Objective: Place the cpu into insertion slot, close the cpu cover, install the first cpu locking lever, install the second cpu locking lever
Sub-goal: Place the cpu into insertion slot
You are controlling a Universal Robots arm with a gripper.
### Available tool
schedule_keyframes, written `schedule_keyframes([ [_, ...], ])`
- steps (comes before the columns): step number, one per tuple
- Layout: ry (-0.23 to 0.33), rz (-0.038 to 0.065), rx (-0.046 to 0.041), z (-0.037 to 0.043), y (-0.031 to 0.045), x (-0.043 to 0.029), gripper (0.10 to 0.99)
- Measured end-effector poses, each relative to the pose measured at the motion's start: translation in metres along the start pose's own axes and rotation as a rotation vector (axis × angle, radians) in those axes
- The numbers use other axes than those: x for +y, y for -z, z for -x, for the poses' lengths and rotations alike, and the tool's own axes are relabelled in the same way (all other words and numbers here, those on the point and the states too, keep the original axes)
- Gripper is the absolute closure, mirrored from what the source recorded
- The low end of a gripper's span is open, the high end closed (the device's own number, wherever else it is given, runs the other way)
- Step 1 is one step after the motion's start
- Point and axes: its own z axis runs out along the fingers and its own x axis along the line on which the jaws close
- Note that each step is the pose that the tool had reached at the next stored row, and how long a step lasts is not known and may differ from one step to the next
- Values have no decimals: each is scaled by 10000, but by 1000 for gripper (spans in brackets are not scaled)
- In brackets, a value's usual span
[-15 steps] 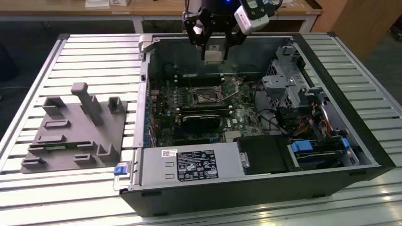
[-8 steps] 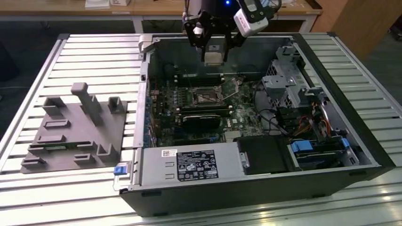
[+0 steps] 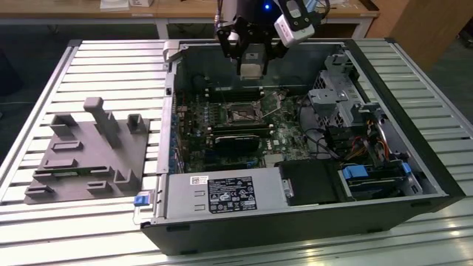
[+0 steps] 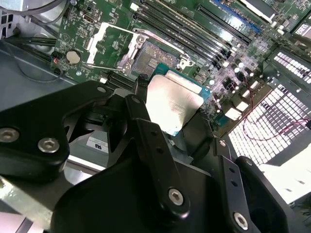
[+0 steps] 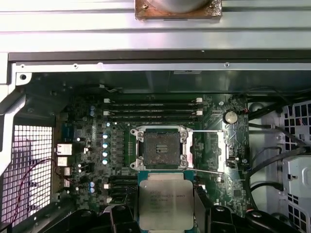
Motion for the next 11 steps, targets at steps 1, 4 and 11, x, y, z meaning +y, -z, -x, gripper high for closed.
schedule_keyframes([
  [1,0,0,0,0,-8,-1,545],
  [4,0,0,-1,1,-34,-3,545],
  [11,0,0,0,2,-95,-8,545],
])
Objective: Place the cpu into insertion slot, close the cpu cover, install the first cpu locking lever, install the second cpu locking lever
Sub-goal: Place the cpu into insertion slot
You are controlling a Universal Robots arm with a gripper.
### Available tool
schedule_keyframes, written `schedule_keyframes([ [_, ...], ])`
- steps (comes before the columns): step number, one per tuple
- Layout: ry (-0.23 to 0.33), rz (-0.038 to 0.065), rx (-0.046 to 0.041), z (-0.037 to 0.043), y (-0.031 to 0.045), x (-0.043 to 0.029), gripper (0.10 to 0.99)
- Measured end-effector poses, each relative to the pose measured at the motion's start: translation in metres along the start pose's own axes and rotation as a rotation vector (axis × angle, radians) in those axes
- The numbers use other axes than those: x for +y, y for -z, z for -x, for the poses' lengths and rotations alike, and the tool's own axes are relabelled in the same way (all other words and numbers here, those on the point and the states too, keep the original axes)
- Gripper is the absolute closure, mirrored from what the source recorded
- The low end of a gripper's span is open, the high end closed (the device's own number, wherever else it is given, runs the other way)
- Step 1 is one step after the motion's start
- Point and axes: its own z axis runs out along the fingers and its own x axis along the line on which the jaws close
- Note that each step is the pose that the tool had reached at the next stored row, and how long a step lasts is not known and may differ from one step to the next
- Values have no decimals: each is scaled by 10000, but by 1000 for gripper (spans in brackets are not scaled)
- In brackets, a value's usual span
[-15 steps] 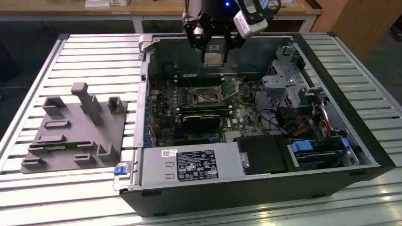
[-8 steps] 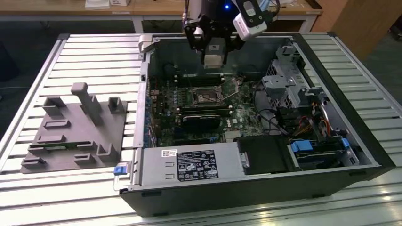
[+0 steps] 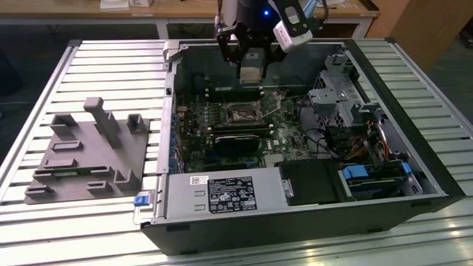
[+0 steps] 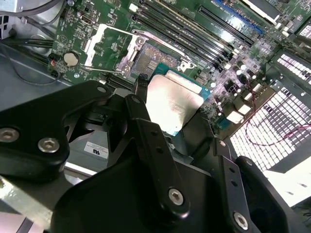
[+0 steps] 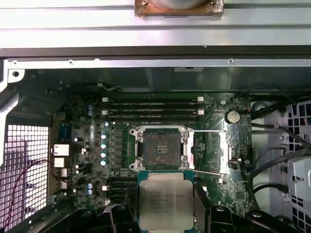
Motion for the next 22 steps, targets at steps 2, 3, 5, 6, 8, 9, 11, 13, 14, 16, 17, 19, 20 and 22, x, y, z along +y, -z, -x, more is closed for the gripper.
schedule_keyframes([
  [2,0,0,0,0,-19,-2,545],
  [3,-1,0,0,0,-30,-3,545],
  [5,-1,-1,3,1,-56,-5,545],
  [6,-1,-1,5,1,-69,-6,545],
  [8,-1,1,4,2,-97,-8,545],
  [9,-1,1,4,2,-110,-9,545],
  [11,-1,1,4,3,-137,-12,545],
  [13,-1,1,4,3,-162,-14,545],
  [14,0,0,5,4,-173,-15,545],
  [16,-1,0,5,4,-195,-17,545],
  [17,-1,0,5,4,-205,-18,545],
  [19,-1,0,5,4,-224,-20,545],
  [20,0,0,5,5,-233,-21,545],
  [22,-1,1,5,5,-250,-22,545],
])
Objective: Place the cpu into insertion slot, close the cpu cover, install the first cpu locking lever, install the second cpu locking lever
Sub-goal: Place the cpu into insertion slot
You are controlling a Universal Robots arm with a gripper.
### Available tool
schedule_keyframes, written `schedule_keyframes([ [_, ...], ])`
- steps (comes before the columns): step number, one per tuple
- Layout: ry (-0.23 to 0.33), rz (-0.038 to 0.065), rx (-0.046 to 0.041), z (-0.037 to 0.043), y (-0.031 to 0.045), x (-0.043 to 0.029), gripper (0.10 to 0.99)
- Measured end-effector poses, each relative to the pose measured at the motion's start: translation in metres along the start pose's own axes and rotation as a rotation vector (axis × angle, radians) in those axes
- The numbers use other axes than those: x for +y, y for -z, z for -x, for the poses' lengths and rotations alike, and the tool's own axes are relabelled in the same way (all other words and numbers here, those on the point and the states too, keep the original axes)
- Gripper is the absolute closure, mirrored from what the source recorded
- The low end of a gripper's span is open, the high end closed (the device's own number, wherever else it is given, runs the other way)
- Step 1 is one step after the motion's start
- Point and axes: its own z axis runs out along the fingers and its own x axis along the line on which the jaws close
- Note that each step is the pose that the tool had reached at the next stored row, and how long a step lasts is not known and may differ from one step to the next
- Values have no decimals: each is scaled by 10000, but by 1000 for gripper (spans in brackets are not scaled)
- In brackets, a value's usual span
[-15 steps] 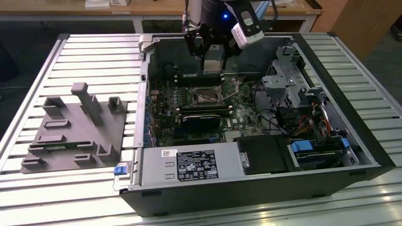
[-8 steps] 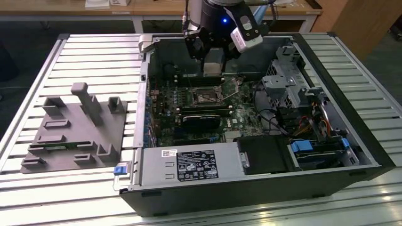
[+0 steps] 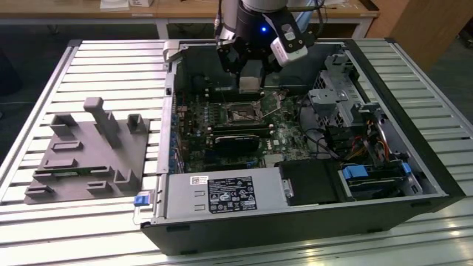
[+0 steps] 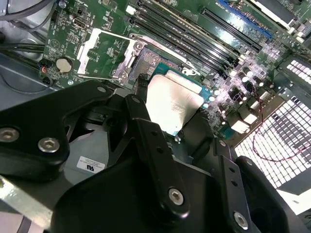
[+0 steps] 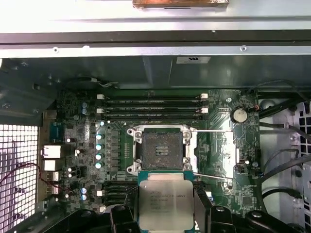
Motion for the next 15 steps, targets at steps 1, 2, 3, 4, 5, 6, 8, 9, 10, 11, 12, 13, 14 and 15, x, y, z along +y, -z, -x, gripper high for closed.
schedule_keyframes([
  [1,0,-1,0,0,-10,-1,545],
  [2,0,-1,0,1,-22,-2,545],
  [3,0,-1,1,1,-34,-3,545],
  [4,0,-1,1,1,-47,-4,545],
  [5,0,-1,0,1,-59,-5,545],
  [6,0,0,0,1,-71,-6,545],
  [8,0,0,0,2,-94,-7,545],
  [9,0,-1,0,2,-105,-8,545],
  [10,0,-1,1,2,-115,-8,545],
  [11,0,0,0,3,-126,-8,545],
  [12,0,-1,0,3,-135,-8,545],
  [13,0,0,0,3,-146,-8,545],
  [14,0,0,0,3,-155,-8,545],
  [15,0,0,0,5,-163,-8,545],
])
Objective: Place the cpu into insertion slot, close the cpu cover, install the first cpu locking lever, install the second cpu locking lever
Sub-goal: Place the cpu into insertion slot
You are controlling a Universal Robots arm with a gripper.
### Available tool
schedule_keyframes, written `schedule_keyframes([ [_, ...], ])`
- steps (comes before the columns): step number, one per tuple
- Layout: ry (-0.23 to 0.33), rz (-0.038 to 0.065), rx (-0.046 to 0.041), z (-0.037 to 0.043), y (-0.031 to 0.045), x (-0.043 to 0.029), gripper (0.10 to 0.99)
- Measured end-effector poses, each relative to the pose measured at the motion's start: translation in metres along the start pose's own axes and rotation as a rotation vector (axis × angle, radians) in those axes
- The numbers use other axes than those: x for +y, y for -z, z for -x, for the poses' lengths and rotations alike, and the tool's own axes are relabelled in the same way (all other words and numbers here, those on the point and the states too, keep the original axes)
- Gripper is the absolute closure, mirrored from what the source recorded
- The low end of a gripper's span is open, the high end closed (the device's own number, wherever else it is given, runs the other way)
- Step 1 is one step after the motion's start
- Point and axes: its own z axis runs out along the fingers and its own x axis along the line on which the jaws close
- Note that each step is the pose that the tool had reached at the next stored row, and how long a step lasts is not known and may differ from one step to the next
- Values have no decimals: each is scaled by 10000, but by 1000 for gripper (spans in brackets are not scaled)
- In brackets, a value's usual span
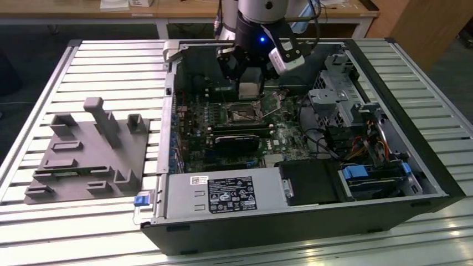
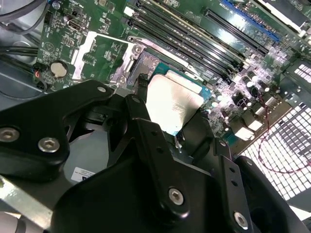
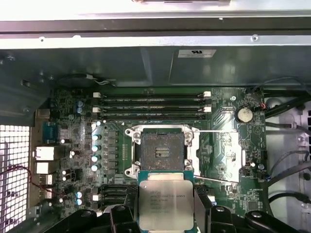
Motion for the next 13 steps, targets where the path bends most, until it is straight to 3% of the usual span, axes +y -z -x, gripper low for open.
schedule_keyframes([
  [13,0,-1,1,29,-63,-1,545],
])
